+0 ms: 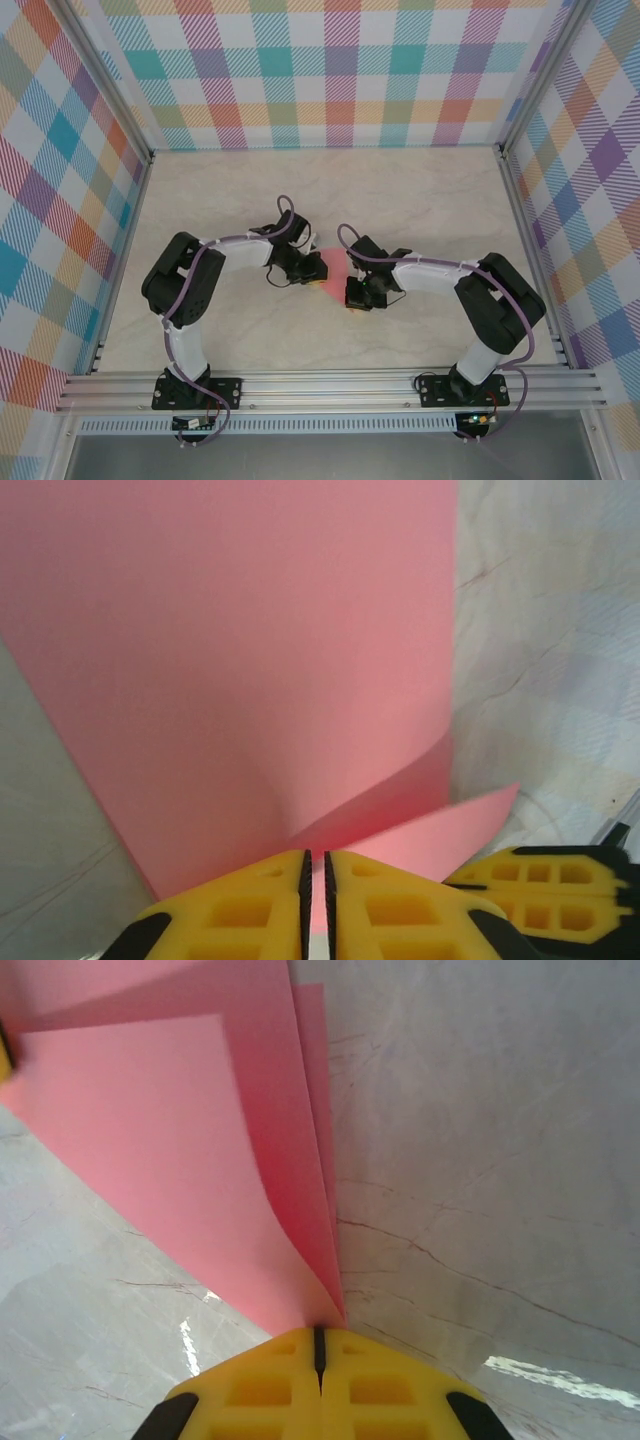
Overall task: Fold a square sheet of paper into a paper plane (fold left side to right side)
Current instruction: Third fold the triangle at the center of the table.
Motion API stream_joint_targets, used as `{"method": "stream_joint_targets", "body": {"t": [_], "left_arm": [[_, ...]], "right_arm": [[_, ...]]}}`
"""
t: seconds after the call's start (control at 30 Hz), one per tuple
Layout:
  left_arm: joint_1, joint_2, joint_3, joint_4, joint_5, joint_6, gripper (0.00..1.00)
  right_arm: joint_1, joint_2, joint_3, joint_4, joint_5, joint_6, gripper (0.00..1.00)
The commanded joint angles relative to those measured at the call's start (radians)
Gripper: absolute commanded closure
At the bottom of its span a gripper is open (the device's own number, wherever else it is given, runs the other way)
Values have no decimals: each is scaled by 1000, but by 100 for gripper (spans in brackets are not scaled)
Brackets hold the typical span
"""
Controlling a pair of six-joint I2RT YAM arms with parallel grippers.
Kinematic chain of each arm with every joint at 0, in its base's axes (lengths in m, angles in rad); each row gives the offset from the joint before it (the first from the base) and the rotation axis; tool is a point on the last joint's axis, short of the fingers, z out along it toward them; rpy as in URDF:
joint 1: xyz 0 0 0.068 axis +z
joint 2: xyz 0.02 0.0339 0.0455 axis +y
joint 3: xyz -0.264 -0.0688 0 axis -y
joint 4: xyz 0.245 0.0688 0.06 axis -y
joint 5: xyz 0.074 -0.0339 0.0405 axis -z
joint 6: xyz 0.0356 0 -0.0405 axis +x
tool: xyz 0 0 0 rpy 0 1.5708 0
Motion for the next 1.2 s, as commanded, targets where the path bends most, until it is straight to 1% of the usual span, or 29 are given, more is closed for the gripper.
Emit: {"method": "stream_joint_targets", "body": {"t": [0.0, 0.07, 0.17, 0.23, 0.33, 0.53, 0.6, 0.73, 0.9, 1.17], "left_arm": [[-1, -35, 79, -83, -28, 35, 82], [6, -50, 109, -111, -40, 41, 76], [20, -98, 126, -140, -62, 52, 71], [29, -145, 111, -146, -81, 52, 66], [33, -218, 66, -135, -98, 46, 62], [4, -339, -83, -57, -80, 25, 62], [-14, -371, -142, 8, -70, 5, 64], [-49, -388, -224, 111, -49, -27, 69], [-91, -332, -249, 205, -39, -64, 75], [-155, -181, -180, 244, -48, -77, 80]], "right_arm": [[19, 68, -43, -92, 62, 5, 99], [21, 72, -42, -91, 65, 6, 99], [22, 90, -33, -93, 66, 2, 99], [25, 102, -23, -98, 68, -1, 99], [28, 111, -13, -104, 74, -3, 99], [31, 123, 0, -114, 78, -7, 99], [33, 128, 0, -116, 81, -8, 99], [33, 134, 1, -122, 85, -9, 99], [34, 134, 4, -130, 90, -16, 99], [36, 135, 9, -143, 97, -21, 99]]}}
